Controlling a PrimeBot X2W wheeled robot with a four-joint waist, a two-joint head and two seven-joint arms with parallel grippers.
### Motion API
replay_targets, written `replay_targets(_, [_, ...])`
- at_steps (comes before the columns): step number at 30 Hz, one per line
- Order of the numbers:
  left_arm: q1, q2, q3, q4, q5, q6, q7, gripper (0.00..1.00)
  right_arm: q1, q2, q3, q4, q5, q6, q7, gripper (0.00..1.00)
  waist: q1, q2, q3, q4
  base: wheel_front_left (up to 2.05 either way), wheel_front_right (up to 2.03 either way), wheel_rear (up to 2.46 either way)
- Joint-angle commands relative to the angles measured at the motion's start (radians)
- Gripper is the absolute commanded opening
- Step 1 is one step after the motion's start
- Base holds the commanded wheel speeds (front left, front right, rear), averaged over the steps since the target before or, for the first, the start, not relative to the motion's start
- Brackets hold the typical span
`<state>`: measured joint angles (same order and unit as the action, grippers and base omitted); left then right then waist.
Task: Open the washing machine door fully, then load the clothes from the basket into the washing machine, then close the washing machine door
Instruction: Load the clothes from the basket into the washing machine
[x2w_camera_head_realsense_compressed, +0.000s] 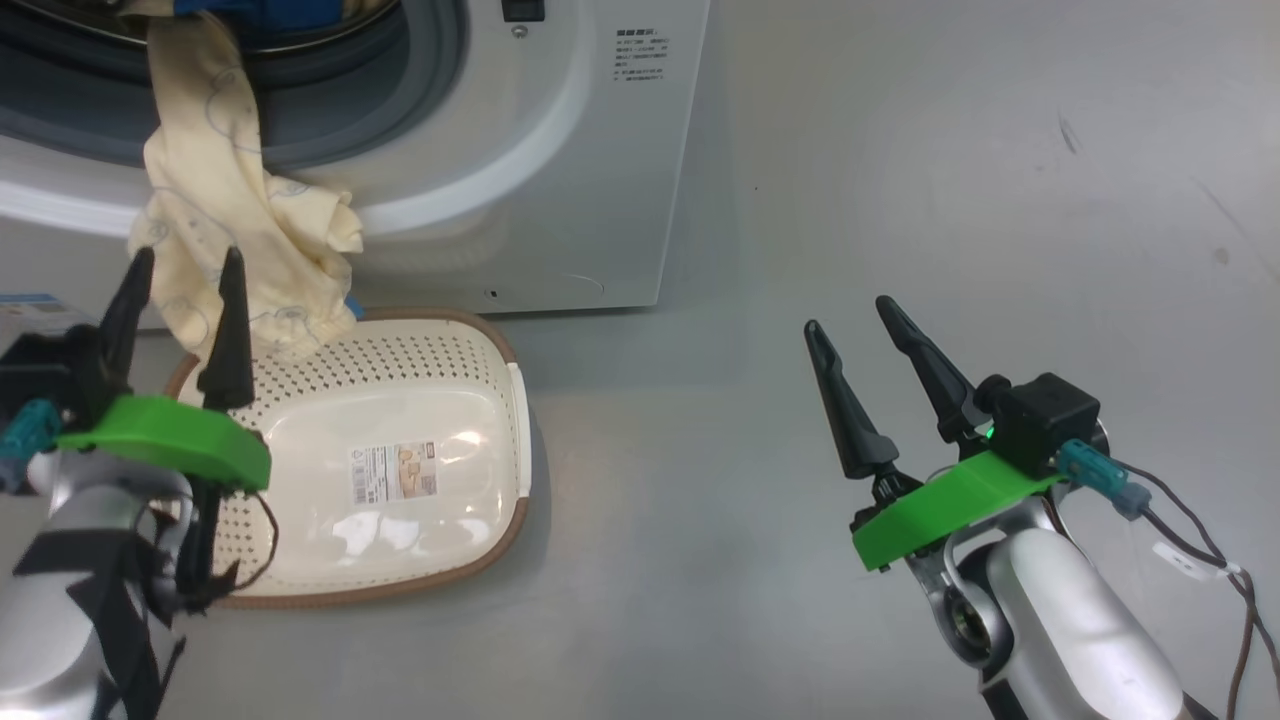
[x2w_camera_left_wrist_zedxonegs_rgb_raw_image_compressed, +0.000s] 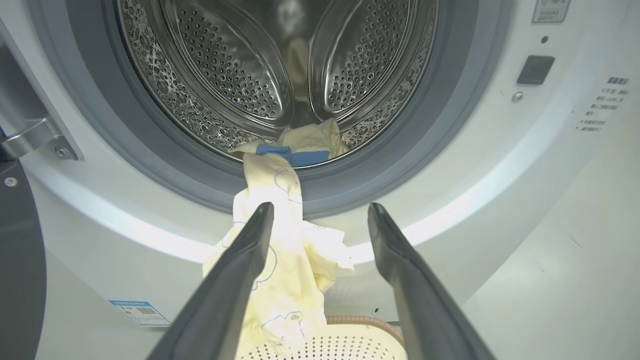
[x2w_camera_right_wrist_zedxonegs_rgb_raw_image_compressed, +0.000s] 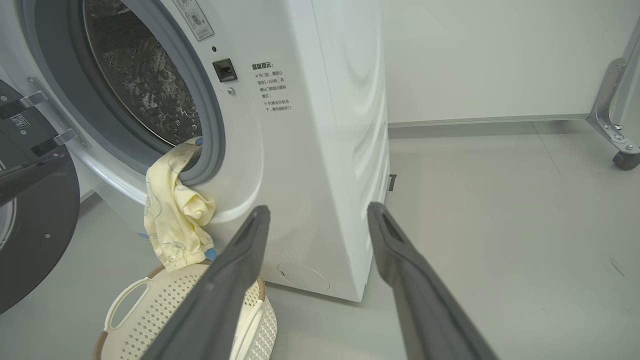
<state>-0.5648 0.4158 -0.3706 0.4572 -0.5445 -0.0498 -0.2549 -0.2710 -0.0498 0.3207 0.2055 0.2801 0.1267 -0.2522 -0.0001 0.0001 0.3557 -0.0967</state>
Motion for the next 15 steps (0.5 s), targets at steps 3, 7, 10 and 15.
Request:
replay_targets(3, [0.060,0.005,0.088,-0.081,0.040,0.022,-0.007,1.00,0.009,0.000,0.015,-0.033,0.013,0.004,-0.010,1.00,0.0001,-0.0001,-0.014,0.000,0.00,0.00,0.00])
replay_targets(7, [0.167,-0.053,0.153,-0.147,0.095,0.032,-0.007,1.00,0.015,0.000,0.008,-0.037,0.015,0.004,-0.010,1.00,0.0001,-0.0001,-0.014,-0.004,0.00,0.00,0.00])
replay_targets(10, [0.211,-0.090,0.186,-0.171,0.123,0.030,-0.007,1.00,0.018,0.000,-0.001,-0.039,0.013,0.004,-0.010,1.00,0.0001,-0.0001,-0.012,-0.004,0.00,0.00,0.00])
replay_targets(15, [0.238,-0.132,0.235,-0.186,0.176,0.010,-0.007,1.00,0.027,0.000,-0.020,-0.041,0.006,0.004,-0.010,1.00,0.0001,-0.0001,-0.011,0.005,0.00,0.00,0.00])
